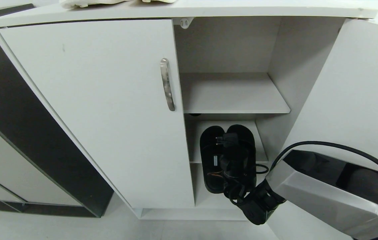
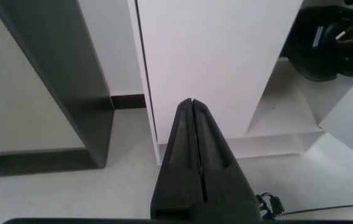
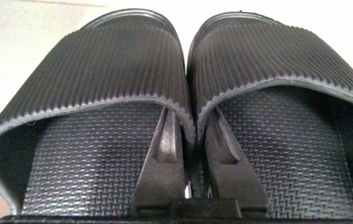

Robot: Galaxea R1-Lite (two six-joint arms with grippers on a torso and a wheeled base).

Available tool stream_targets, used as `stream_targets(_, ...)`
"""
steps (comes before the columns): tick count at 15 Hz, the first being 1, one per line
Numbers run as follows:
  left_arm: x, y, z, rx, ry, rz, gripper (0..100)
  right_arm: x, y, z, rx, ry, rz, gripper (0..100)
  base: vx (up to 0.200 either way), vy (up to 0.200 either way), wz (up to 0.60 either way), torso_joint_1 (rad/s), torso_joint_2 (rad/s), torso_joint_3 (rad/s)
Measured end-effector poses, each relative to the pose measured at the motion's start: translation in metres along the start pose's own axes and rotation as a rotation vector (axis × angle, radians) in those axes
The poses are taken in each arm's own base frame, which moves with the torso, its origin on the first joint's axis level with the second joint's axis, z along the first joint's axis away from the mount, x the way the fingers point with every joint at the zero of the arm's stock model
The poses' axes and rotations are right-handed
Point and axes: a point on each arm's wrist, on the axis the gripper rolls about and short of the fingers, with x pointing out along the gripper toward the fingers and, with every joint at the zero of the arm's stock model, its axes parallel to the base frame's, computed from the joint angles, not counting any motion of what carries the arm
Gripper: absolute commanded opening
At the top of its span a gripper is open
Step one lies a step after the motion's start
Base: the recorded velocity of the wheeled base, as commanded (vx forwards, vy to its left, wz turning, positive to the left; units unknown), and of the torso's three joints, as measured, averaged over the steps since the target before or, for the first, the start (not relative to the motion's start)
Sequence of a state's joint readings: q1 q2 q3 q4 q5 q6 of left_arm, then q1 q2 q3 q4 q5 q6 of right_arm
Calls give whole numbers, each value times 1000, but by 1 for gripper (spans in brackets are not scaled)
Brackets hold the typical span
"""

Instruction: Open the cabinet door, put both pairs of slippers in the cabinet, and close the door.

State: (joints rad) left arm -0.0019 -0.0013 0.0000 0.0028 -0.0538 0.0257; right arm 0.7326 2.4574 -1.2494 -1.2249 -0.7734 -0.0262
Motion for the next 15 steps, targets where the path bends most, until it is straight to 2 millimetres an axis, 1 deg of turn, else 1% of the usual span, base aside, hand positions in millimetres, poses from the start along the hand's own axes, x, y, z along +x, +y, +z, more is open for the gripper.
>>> stream_targets(2, 0, 0, 0, 0, 0, 0, 0, 5, -4, -6, -11, 10, -13, 0, 0, 0, 0, 0, 0, 0)
stream_targets(5, 0, 0, 0, 0, 0, 0, 0, 11, -6, -7, -20, 20, -14, 0, 0, 0, 0, 0, 0, 0)
stream_targets(7, 0, 0, 0, 0, 0, 1, 0, 17, -3, -4, -26, 28, -11, 0, 0, 0, 0, 0, 0, 0)
stream_targets(9, 0, 0, 0, -1, 0, 0, 0, 26, -1, 2, -17, 19, -20, 0, 0, 0, 0, 0, 0, 0)
stream_targets(13, 0, 0, 0, -2, 0, 0, 0, 52, 6, 14, -10, 11, -44, 0, 0, 0, 0, 0, 0, 0)
stream_targets(15, 0, 0, 0, -2, 0, 0, 0, 63, 7, 15, 1, 20, -57, 0, 0, 0, 0, 0, 0, 0)
